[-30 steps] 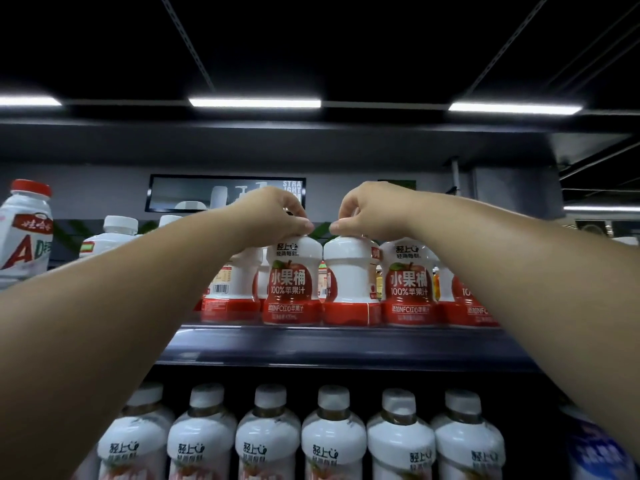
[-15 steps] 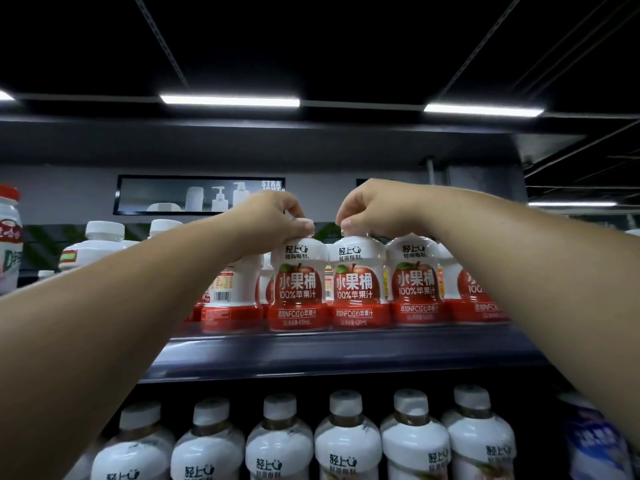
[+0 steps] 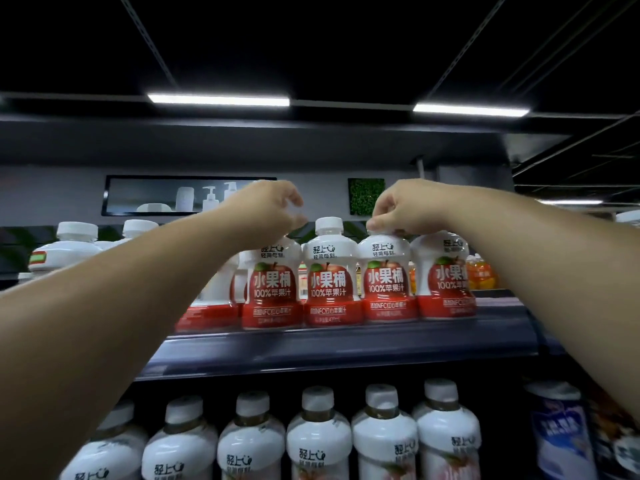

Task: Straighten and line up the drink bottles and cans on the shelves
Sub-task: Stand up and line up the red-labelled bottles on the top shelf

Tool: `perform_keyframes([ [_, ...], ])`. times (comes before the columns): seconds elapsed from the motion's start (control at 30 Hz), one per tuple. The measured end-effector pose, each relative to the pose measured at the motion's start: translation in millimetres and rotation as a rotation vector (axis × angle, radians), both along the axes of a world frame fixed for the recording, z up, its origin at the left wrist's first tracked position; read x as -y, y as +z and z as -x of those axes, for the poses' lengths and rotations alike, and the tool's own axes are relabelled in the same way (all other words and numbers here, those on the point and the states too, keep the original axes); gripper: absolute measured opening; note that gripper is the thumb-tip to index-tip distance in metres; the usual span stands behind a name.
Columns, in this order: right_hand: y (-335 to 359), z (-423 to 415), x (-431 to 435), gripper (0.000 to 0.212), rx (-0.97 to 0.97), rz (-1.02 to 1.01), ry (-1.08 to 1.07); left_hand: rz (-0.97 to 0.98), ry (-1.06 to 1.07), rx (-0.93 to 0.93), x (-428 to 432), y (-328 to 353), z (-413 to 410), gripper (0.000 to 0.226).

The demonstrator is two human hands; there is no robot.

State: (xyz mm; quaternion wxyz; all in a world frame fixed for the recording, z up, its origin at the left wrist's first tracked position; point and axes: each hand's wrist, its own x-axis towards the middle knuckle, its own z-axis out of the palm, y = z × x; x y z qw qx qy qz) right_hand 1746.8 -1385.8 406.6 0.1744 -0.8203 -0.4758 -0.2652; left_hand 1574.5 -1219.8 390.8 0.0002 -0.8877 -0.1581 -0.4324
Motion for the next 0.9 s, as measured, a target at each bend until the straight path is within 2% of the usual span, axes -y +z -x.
perform_keyframes([
  [0.17, 0, -8, 7, 0.016, -0.078, -0.054, 0.126, 0.031, -0.105, -0.079, 27, 1, -25, 0.041],
  [0.27, 0, -12, 12, 0.013, -0.123, -0.085, 0.191, 0.028, -0.039, -0.156, 34, -3, -36, 0.035],
  [0.37, -3, -14, 14, 0.012, -0.124, -0.124, 0.225, 0.037, -0.004, -0.112, 34, -5, -45, 0.028],
  [0.63, -8, -12, 16, 0.018, -0.092, -0.094, 0.225, 0.035, 0.040, -0.100, 39, -1, -40, 0.031],
  [0.73, -7, -5, 14, 0.027, -0.027, -0.044, 0.180, 0.026, 0.029, -0.100, 32, 2, -22, 0.034],
  [0.8, -7, 4, 8, 0.035, 0.028, -0.060, 0.188, 0.031, 0.092, -0.074, 23, 4, -6, 0.033],
  [0.9, -9, 19, -7, 0.038, 0.081, -0.101, 0.229, 0.061, 0.169, -0.130, 4, 2, 10, 0.028],
])
